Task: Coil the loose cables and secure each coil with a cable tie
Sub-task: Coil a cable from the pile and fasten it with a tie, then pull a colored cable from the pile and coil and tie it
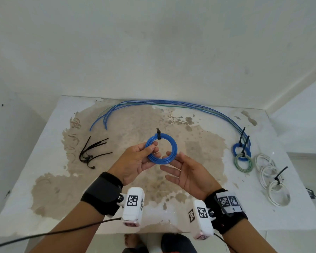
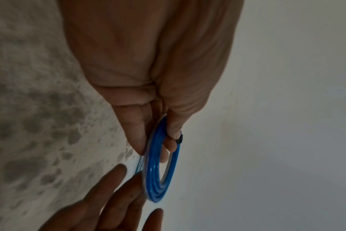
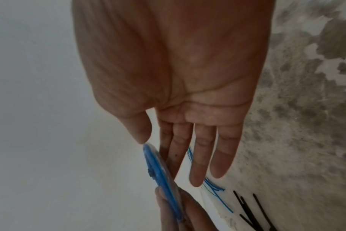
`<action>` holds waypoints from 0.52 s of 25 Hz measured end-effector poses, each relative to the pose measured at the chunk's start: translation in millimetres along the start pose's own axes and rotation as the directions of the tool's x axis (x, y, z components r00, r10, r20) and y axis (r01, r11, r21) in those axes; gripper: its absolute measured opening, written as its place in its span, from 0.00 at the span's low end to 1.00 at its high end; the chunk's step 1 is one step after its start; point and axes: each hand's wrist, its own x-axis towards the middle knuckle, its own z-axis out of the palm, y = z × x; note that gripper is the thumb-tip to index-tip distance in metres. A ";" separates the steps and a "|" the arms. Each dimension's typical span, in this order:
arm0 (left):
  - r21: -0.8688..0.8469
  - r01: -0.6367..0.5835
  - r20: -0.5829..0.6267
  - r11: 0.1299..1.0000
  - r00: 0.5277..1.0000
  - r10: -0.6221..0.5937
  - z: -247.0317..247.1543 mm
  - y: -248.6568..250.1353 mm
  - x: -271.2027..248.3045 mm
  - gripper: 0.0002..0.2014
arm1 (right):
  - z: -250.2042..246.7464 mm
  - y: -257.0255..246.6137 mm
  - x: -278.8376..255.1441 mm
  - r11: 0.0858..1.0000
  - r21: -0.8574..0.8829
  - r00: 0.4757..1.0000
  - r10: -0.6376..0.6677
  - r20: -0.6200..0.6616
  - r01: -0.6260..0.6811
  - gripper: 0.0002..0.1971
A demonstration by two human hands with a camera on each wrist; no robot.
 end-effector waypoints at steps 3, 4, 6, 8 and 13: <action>-0.026 0.019 0.008 0.999 1.000 -0.019 22.4 -2.6 14.2 0.13 | -17.3 -5.2 -3.1 0.995 0.071 0.996 -0.072 0.054 0.068 0.17; -0.033 0.028 0.014 0.999 1.000 -0.027 30.1 -5.1 18.7 0.12 | -22.4 -8.0 -4.1 0.993 0.074 0.994 -0.097 0.056 0.093 0.16; -0.035 0.045 0.024 0.998 0.999 -0.044 50.2 -13.8 32.2 0.13 | -37.5 -20.2 -9.0 0.987 0.072 0.988 -0.149 0.034 0.146 0.15; 0.044 0.073 0.025 0.996 0.997 -0.074 71.6 -27.4 48.6 0.14 | -60.5 -32.9 -16.5 0.981 0.016 0.981 -0.192 0.003 0.192 0.14; 0.752 0.113 -0.110 0.649 0.993 -0.046 98.7 -97.6 109.2 0.20 | -156.4 -42.1 -44.4 0.735 -0.666 0.932 -0.317 -0.176 0.125 0.08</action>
